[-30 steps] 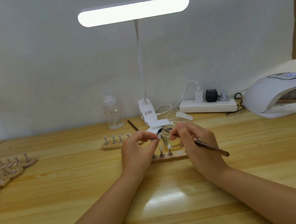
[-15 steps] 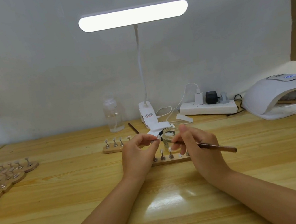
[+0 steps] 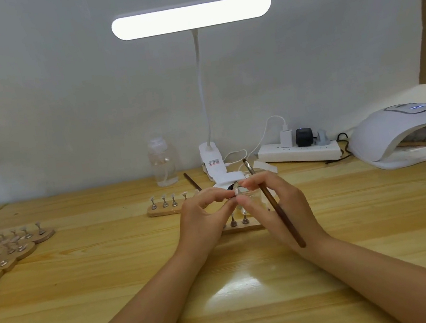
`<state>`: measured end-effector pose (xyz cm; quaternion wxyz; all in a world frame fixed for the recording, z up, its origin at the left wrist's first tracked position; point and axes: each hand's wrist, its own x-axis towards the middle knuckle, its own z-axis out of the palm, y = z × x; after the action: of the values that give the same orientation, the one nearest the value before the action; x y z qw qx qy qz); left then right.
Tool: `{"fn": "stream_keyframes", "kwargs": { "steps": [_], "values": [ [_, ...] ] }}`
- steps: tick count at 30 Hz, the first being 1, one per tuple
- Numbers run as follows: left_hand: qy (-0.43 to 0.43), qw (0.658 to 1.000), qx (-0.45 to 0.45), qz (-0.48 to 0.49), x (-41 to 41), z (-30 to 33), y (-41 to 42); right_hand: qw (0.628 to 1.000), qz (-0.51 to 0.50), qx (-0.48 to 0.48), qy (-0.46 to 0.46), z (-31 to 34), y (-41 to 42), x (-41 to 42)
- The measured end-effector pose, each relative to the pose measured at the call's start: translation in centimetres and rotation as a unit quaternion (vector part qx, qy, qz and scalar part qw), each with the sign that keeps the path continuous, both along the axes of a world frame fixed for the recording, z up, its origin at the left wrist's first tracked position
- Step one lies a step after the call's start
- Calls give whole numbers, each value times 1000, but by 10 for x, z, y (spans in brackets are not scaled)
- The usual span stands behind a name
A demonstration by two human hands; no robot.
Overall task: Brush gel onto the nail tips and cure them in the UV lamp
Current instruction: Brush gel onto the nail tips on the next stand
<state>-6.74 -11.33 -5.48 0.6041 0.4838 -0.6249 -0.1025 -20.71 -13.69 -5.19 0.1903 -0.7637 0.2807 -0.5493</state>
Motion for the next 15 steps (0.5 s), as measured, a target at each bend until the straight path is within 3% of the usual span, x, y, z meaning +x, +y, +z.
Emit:
{"fn": "stream_keyframes", "kwargs": {
  "steps": [15],
  "values": [
    [-52,998,21,-27,-1,0,2,1000,-22,1,20,-4,-4,-1]
  ]
}}
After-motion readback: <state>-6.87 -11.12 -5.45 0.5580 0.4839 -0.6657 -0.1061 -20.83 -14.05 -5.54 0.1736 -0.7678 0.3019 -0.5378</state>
